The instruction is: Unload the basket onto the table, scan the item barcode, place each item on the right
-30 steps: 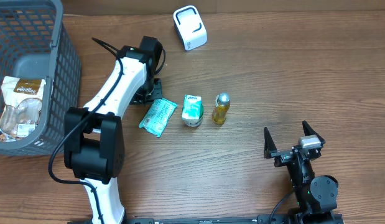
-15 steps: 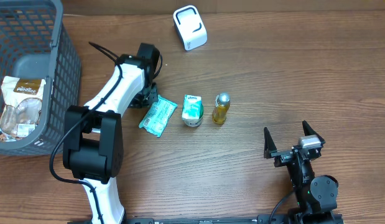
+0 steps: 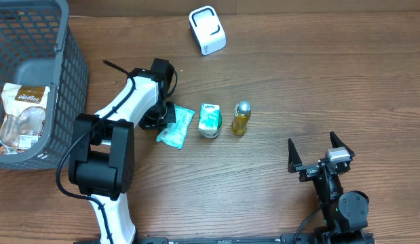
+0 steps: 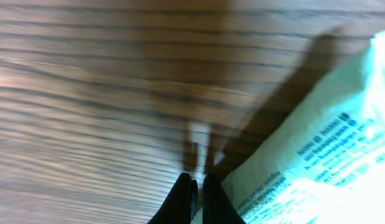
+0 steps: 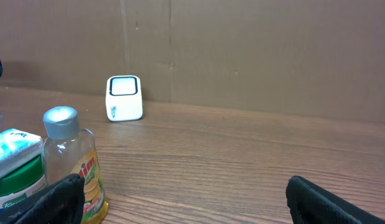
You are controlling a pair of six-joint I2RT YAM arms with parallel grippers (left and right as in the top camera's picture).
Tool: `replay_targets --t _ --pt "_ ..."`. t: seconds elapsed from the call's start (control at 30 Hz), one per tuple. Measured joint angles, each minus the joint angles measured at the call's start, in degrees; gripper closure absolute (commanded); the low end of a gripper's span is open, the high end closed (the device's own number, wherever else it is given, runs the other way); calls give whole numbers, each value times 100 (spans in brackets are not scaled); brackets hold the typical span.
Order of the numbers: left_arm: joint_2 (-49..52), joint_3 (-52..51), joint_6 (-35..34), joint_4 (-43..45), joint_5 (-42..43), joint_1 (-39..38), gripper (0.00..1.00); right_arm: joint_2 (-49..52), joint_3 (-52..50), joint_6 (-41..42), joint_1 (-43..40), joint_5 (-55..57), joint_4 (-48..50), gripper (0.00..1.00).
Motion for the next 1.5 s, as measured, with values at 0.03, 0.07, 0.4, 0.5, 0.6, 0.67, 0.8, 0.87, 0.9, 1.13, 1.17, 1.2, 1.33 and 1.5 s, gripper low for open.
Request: replay_targets --t 0.03,0.07,0.4,0.5,0.6,0.67,0.8,0.87,0.9,1.13,1.17,1.2,1.33,1.5 --pt "0 0 -2 20 142 0 96 0 0 2 0 -2 4 0" --pt "0 0 -2 35 267 -2 96 0 0 2 0 0 2 0" --pt "0 0 0 216 743 -186 96 0 0 4 0 -2 -2 0" --pt "0 0 -2 345 739 -334 96 0 0 0 0 0 2 0" --pt "0 0 0 444 741 -433 96 0 0 0 0 0 2 0" --pt "0 0 0 459 741 -463 96 0 0 2 0 0 0 0" --pt "0 0 0 442 739 -468 96 0 0 0 2 0 2 0" --pt "-2 0 0 393 717 -468 96 0 0 2 0 0 0 0" --pt "-11 0 0 365 695 -468 96 0 0 0 0 -2 0 0" --pt "-540 396 20 -356 175 -455 96 0 0 2 0 -2 4 0" --pt "-688 564 66 -520 66 -452 94 0 0 0 0 -2 0 0" --pt "-817 732 111 -664 -26 -437 92 0 0 -2 0 -2 0 0" --pt "-1357 1523 398 -1292 -501 -380 83 0 0 0 0 0 0 0" --pt "-1895 2286 730 -1652 -1329 -310 31 0 0 0 0 0 0 0"
